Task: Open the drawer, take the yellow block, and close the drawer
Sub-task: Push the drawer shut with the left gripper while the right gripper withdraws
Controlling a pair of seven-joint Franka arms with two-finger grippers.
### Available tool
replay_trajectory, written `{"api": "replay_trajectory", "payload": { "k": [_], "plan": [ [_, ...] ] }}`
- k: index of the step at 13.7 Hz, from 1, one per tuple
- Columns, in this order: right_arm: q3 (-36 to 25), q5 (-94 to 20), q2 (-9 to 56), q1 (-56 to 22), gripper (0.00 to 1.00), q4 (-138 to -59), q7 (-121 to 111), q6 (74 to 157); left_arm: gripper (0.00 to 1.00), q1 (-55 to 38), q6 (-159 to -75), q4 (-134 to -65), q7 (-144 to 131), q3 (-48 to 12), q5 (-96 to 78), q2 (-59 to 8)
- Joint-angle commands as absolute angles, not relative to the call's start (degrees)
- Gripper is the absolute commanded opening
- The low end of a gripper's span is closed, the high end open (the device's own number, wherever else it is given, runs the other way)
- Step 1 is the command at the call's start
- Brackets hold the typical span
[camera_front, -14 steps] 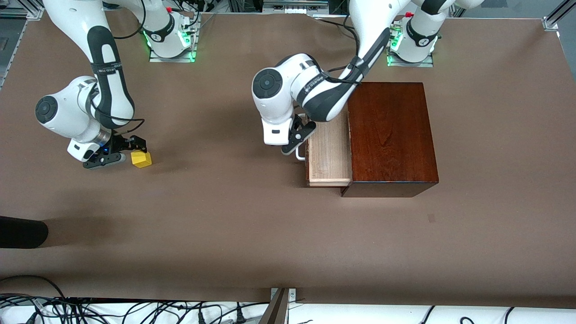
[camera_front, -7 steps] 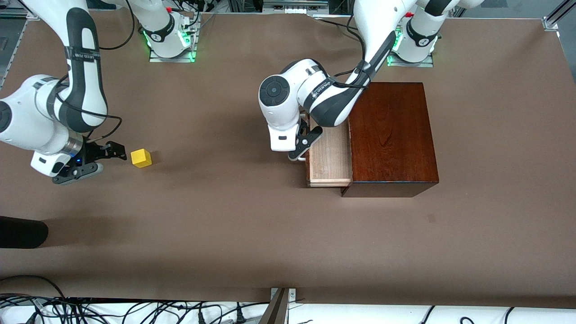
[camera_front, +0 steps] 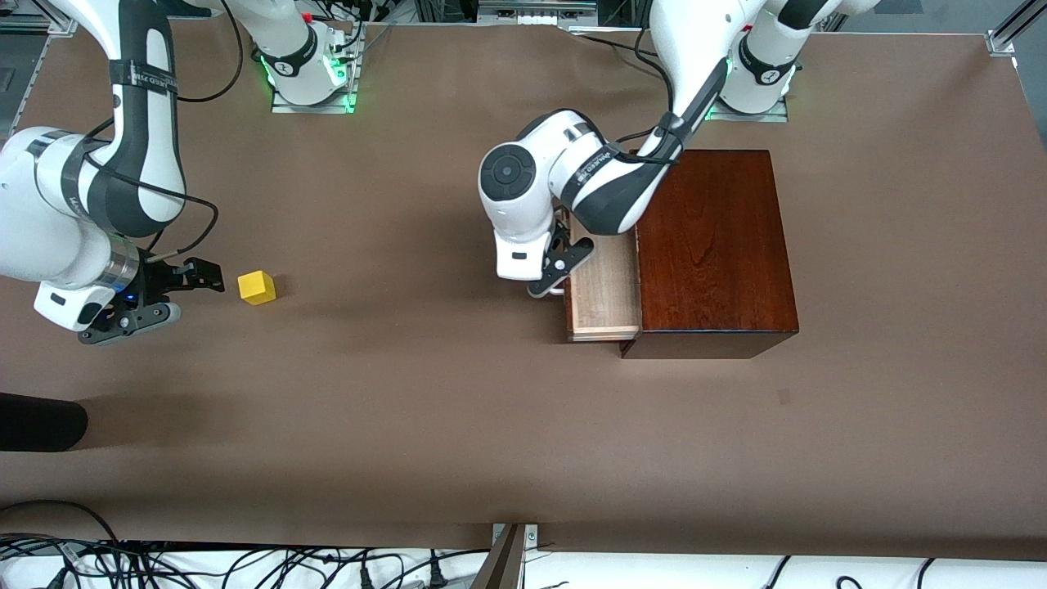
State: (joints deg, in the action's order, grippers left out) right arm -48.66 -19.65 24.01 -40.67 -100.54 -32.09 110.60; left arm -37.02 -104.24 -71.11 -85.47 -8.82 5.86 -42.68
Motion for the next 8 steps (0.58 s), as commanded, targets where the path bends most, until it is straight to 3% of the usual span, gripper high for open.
{"api": "replay_trajectory", "payload": {
  "k": [1,3,8],
  "plan": [
    [-48.7,-18.6,25.1,-40.7,1.00,-98.3,-29.5,108.3,0.00,-33.2,-101.7,-79.0,-80.0,-7.5,7.6,-36.2],
    [-46.1,-17.8,24.4,-38.8,1.00,-98.0,-29.0,108.1,0.00,-32.6,-101.7,-80.5,-78.5,-7.1,7.6,-35.3],
    [-31.7,-10.5,19.4,-28.7,1.00,-97.2,-20.8,107.8,0.00,-31.0,-101.8,-83.8,-73.2,-5.2,8.2,-33.1]
  ]
}}
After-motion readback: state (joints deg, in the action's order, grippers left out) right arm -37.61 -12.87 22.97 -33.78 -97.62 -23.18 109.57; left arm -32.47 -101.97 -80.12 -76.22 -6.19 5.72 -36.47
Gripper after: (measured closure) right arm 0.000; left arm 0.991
